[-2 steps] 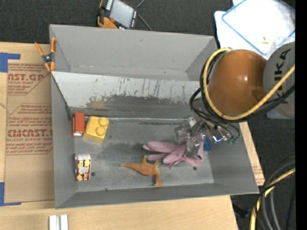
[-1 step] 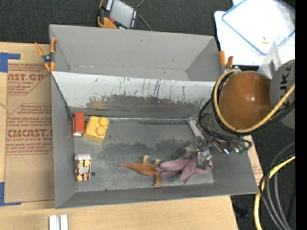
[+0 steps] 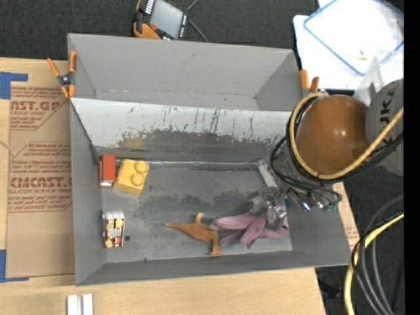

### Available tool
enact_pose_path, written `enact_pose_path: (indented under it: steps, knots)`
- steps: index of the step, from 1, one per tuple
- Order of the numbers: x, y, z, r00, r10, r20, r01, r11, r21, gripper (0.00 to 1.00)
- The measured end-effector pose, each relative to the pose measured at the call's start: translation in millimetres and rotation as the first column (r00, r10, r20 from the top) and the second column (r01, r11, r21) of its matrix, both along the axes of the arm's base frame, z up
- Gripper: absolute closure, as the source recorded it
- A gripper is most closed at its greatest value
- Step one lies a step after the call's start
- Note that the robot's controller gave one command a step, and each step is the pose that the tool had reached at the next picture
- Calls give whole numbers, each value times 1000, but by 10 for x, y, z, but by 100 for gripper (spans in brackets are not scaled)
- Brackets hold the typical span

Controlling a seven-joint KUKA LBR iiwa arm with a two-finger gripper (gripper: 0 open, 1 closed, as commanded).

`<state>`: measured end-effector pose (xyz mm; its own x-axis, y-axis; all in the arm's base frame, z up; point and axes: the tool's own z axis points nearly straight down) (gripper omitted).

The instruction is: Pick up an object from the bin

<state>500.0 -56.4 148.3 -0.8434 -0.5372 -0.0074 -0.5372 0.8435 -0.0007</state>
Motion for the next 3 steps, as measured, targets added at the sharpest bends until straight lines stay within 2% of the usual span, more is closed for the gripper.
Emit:
enact_pose_path:
  steps: [1, 2, 3]
  knots:
    - [145, -69, -20, 1000, 0, 3, 0, 1000, 1, 100]
    - [152, -29, 685, 998, 61, 4, -61, 998, 4, 100]
    - [65, -46, 372, 998, 57, 1, -57, 998, 2, 100]
